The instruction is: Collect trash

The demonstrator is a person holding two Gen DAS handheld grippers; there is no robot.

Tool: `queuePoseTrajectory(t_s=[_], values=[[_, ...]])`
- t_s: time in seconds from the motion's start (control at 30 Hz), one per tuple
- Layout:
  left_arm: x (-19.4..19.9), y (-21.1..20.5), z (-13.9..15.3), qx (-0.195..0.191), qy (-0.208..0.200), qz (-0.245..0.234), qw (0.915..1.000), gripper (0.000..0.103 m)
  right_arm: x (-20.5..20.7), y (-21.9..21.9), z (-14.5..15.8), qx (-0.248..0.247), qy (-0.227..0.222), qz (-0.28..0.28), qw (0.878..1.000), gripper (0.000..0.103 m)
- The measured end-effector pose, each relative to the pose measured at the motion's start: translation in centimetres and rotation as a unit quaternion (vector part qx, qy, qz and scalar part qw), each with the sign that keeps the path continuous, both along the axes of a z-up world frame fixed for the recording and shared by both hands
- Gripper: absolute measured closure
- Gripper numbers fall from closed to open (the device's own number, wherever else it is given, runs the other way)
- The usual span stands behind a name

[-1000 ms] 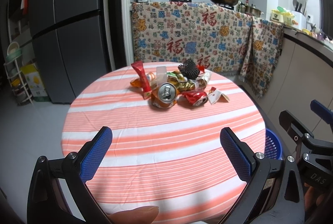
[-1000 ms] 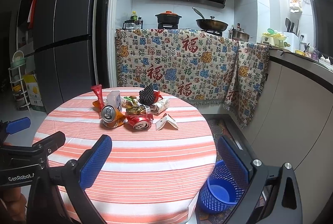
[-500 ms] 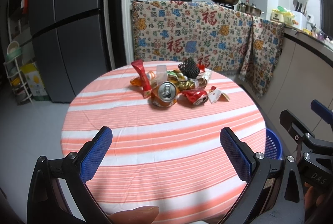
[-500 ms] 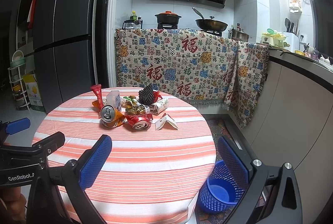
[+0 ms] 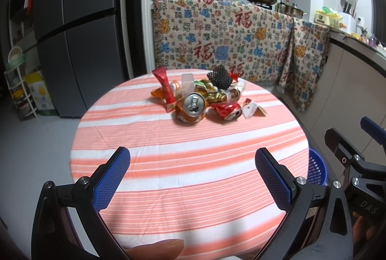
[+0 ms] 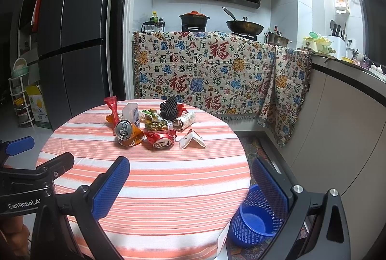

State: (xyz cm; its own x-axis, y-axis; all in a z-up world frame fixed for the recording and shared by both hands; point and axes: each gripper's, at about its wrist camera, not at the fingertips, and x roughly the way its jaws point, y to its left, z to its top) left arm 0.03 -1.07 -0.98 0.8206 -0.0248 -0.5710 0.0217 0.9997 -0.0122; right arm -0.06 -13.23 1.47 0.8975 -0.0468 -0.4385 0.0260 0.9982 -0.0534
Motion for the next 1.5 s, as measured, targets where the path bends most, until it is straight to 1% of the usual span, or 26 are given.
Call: queuePoseTrajectory(t_s=[0.53,0.73,0.97,1.17,1.27,1.37,1.5], values=[[0.5,0.4,-1.0,-0.004,0.013,0.006,0.9999,0.0,0.0,-0.2,-0.5,0.002,0.005,0.002,1.0,0.0],[1.6,1.1,-1.7,-0.005,0.03,0.014,0.9994,0.0,0.5,0.1,-0.8,0.002,0.013,0.004,1.0,0.0],[3.7,1.9,-4.2,-0.018,0.064,0.025,0.9975,0.0,1.9,-0.1,-2.1,0.006,0.033,0.002,0.999,0.0],[6.2,1.5,-6.6,-0.004,0.087,0.015,0.996,0.0,3.9,-1.3,-3.8,0.02,0.06,-0.009,0.998,0.0],[7.9,1.6,-7.3,-0.01,0.096,0.005,0.9953,0.0,5.3,-2.5,-4.9,0.026,0.073,-0.016,0.997,0.0],[9.5,1.6,-7.8,-0.013,0.098,-0.006,0.9951,0.0,7.7,-3.9,-6.2,0.031,0.087,-0.012,0.996,0.0],[11.9,1.9,-8.4,-0.007,0.096,-0.019,0.9952,0.0,11.7,-5.9,-8.7,0.02,0.122,-0.015,0.992,0.0]])
